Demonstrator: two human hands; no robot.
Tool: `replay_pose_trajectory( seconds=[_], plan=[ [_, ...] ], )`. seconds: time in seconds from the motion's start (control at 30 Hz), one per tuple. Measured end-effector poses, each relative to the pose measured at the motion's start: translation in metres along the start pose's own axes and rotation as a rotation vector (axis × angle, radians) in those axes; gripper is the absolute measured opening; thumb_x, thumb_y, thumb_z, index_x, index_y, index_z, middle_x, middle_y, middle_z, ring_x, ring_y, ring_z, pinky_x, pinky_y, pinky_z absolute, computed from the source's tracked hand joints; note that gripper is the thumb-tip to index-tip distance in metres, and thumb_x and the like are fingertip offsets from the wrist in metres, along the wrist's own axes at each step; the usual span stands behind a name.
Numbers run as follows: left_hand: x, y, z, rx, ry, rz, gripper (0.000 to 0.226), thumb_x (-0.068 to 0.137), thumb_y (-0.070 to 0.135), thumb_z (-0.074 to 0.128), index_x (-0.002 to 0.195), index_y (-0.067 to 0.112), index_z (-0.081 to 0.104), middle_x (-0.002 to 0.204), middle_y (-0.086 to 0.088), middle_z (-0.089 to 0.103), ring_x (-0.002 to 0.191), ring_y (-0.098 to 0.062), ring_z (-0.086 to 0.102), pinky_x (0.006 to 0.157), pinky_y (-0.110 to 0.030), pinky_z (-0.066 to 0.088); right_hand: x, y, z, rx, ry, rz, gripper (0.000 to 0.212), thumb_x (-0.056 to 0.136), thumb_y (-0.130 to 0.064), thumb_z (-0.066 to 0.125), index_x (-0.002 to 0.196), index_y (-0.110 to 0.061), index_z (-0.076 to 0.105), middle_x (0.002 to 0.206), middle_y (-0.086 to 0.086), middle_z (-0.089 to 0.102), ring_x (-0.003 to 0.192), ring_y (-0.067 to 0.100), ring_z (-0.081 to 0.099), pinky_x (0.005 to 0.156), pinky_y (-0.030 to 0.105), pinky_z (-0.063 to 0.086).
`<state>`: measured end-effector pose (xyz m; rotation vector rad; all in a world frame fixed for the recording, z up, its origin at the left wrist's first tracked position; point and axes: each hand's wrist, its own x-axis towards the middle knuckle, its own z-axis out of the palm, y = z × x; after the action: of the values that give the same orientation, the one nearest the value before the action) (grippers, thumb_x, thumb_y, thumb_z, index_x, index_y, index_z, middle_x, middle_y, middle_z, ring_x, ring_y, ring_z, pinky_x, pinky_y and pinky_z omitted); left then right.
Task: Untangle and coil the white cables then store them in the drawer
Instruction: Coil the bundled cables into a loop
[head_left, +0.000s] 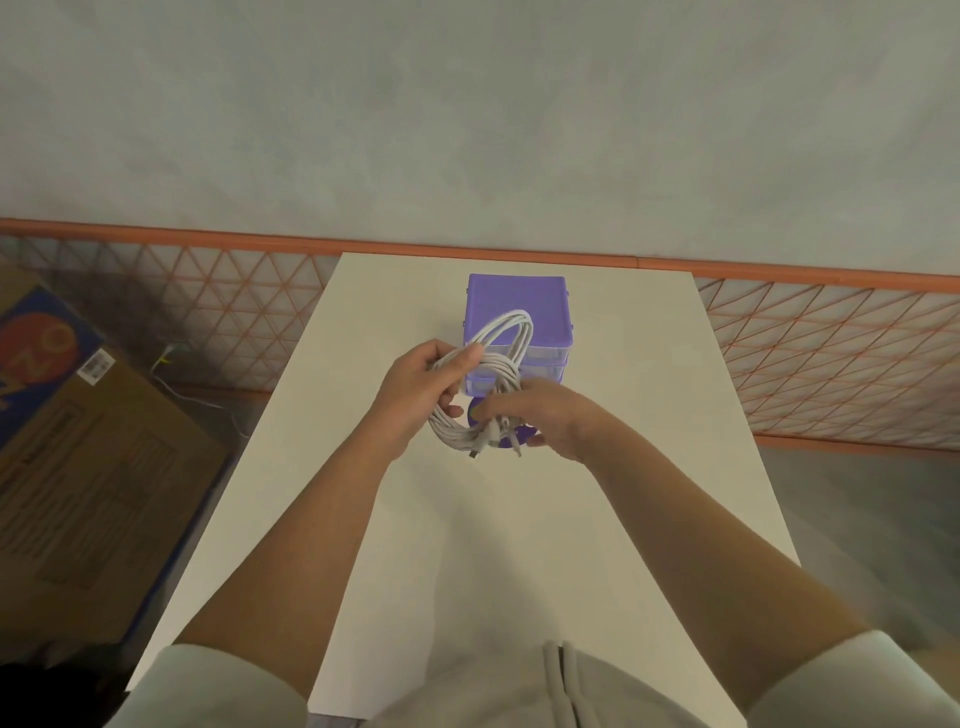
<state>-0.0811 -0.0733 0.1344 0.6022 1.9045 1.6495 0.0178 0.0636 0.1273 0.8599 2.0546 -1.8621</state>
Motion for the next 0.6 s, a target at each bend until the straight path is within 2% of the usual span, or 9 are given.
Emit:
replay_pose_trajectory(
  seconds=[0.07, 0.13, 0.2, 0.27, 0.3, 0.33, 0.43, 0.5, 0.6],
  plan=[
    [0.0, -0.001, 0.0, 0.013, 0.058, 0.015, 0.033, 0.085, 0.042, 0.071, 0.081, 0.014, 0.055, 0.058, 0.006, 0.046, 0.051, -0.008, 0.042, 0.056, -0.025, 0.05, 0.008, 0.003, 0.008, -0.136, 0.177, -0.053, 0.039, 0.07, -0.04, 0.078, 0.094, -0.013, 0.064, 0.087, 0.004, 0.066, 0.082, 0.02, 0.061, 0.07, 0.029, 0.046],
    [0.002, -0.003, -0.001, 0.024, 0.13, 0.023, 0.034, 0.084, 0.045, 0.072, 0.08, 0.017, 0.053, 0.06, 0.007, 0.046, 0.05, -0.008, 0.043, 0.055, -0.026, 0.047, 0.014, 0.01, 0.014, -0.299, 0.413, -0.04, 0.063, 0.058, -0.068, 0.072, 0.092, -0.019, 0.053, 0.09, -0.001, 0.058, 0.083, 0.021, 0.055, 0.073, 0.034, 0.045],
    [0.003, -0.004, -0.002, 0.028, 0.161, 0.023, 0.034, 0.084, 0.046, 0.071, 0.081, 0.018, 0.053, 0.061, 0.007, 0.047, 0.05, -0.008, 0.045, 0.056, -0.028, 0.046, 0.014, 0.013, 0.02, -0.583, 0.479, 0.0, 0.066, 0.07, -0.078, 0.056, 0.098, -0.019, 0.053, 0.101, 0.001, 0.053, 0.093, 0.026, 0.053, 0.081, 0.039, 0.045],
    [0.003, -0.006, -0.001, 0.042, 0.15, 0.027, 0.035, 0.084, 0.047, 0.071, 0.083, 0.017, 0.053, 0.063, 0.007, 0.048, 0.05, -0.008, 0.045, 0.057, -0.028, 0.047, 0.01, 0.013, 0.026, -0.988, 0.37, -0.045, 0.05, 0.094, -0.059, 0.037, 0.124, -0.023, 0.056, 0.118, 0.009, 0.049, 0.108, 0.032, 0.049, 0.08, 0.041, 0.038],
    [0.003, -0.006, 0.0, 0.047, 0.147, 0.029, 0.035, 0.084, 0.047, 0.071, 0.084, 0.017, 0.053, 0.064, 0.007, 0.048, 0.051, -0.008, 0.046, 0.056, -0.027, 0.047, 0.007, 0.01, 0.029, -1.083, 0.338, -0.093, 0.046, 0.099, -0.047, 0.03, 0.133, -0.023, 0.051, 0.122, 0.011, 0.048, 0.112, 0.033, 0.047, 0.077, 0.042, 0.034],
    [0.003, -0.006, 0.001, 0.051, 0.148, 0.03, 0.035, 0.084, 0.047, 0.071, 0.084, 0.017, 0.053, 0.064, 0.006, 0.049, 0.051, -0.008, 0.046, 0.056, -0.027, 0.047, 0.004, 0.008, 0.031, -1.115, 0.337, -0.124, 0.044, 0.102, -0.04, 0.027, 0.132, -0.019, 0.05, 0.122, 0.011, 0.05, 0.11, 0.032, 0.049, 0.076, 0.043, 0.033],
    [0.003, -0.007, 0.003, 0.072, 0.154, 0.035, 0.036, 0.085, 0.046, 0.071, 0.086, 0.015, 0.053, 0.065, 0.008, 0.05, 0.052, -0.006, 0.047, 0.053, -0.024, 0.047, -0.003, 0.005, 0.035, -1.068, 0.393, -0.147, 0.039, 0.103, -0.042, 0.028, 0.099, -0.012, 0.053, 0.092, 0.004, 0.056, 0.085, 0.028, 0.055, 0.076, 0.036, 0.039],
    [0.002, -0.008, 0.005, 0.103, 0.166, 0.047, 0.035, 0.085, 0.045, 0.07, 0.087, 0.014, 0.054, 0.066, 0.009, 0.053, 0.052, -0.004, 0.049, 0.052, -0.022, 0.047, -0.009, 0.001, 0.036, -1.156, 0.419, -0.163, 0.033, 0.104, -0.037, 0.031, 0.09, -0.015, 0.052, 0.074, -0.001, 0.048, 0.074, 0.025, 0.052, 0.071, 0.032, 0.039],
    [0.001, -0.01, 0.007, 0.152, 0.19, 0.075, 0.034, 0.087, 0.045, 0.069, 0.089, 0.013, 0.055, 0.07, 0.008, 0.055, 0.054, -0.001, 0.05, 0.05, -0.02, 0.047, -0.015, -0.003, 0.036, -1.213, 0.412, -0.242, 0.028, 0.103, -0.018, 0.04, 0.075, -0.018, 0.044, 0.075, 0.0, 0.044, 0.075, 0.026, 0.052, 0.07, 0.029, 0.042]
  ],
)
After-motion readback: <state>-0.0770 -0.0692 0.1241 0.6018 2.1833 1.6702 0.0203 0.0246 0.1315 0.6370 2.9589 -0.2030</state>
